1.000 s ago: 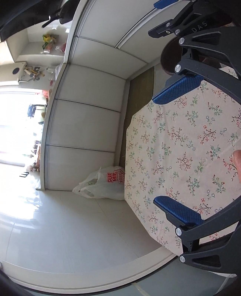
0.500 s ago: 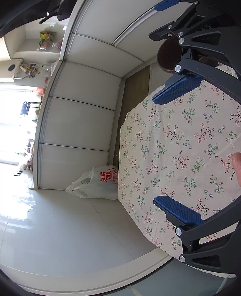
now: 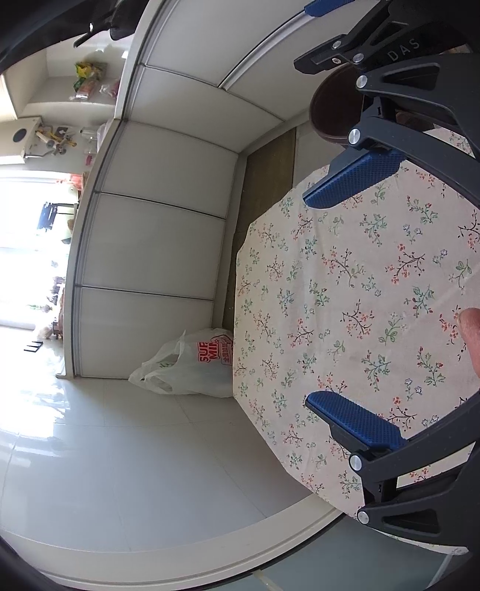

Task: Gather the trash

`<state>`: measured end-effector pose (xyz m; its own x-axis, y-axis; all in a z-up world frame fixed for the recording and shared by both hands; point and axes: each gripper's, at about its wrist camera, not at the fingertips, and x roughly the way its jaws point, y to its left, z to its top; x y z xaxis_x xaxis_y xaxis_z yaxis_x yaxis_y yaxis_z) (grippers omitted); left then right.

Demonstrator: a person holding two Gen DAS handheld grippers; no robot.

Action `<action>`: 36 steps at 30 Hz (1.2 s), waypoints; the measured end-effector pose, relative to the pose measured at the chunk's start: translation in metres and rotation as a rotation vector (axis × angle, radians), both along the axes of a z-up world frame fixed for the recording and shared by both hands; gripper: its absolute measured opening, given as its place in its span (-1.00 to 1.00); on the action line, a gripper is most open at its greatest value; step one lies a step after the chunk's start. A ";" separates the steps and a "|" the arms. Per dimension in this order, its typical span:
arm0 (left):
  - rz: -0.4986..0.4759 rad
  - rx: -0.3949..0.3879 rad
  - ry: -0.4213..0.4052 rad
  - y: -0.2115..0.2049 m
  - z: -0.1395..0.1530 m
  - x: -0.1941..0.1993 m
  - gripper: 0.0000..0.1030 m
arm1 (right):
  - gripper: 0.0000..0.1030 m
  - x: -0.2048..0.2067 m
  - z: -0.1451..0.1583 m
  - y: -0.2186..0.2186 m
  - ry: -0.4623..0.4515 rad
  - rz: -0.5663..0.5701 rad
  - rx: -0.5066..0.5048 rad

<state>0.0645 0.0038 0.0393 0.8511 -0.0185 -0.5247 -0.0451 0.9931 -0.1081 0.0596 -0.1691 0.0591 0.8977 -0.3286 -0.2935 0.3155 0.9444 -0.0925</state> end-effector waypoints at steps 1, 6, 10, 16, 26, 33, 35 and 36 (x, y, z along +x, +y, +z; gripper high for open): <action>0.001 0.000 0.002 0.000 0.000 0.000 0.87 | 0.86 0.000 0.000 0.000 0.000 0.000 -0.001; 0.003 -0.003 0.008 0.001 -0.001 0.001 0.87 | 0.86 0.000 -0.001 0.000 0.002 0.003 -0.004; 0.003 -0.002 0.009 0.000 -0.002 0.001 0.87 | 0.87 0.000 -0.002 -0.001 0.005 0.008 -0.006; 0.009 0.000 0.011 0.001 -0.003 0.002 0.87 | 0.86 0.000 -0.002 -0.001 0.005 0.007 -0.006; 0.009 0.004 0.016 0.002 -0.005 0.002 0.87 | 0.87 0.000 -0.002 -0.001 0.005 0.007 -0.004; 0.011 0.005 0.017 0.002 -0.005 0.002 0.87 | 0.87 0.000 -0.003 -0.002 0.008 0.008 -0.005; 0.012 0.005 0.018 0.002 -0.005 0.001 0.87 | 0.87 0.000 -0.003 -0.002 0.009 0.007 -0.004; 0.012 0.005 0.018 0.002 -0.005 0.002 0.87 | 0.87 0.000 -0.003 -0.002 0.008 0.007 -0.004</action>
<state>0.0661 0.0059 0.0339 0.8417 -0.0056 -0.5400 -0.0587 0.9931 -0.1019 0.0601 -0.1709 0.0557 0.8977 -0.3233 -0.2995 0.3078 0.9463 -0.0987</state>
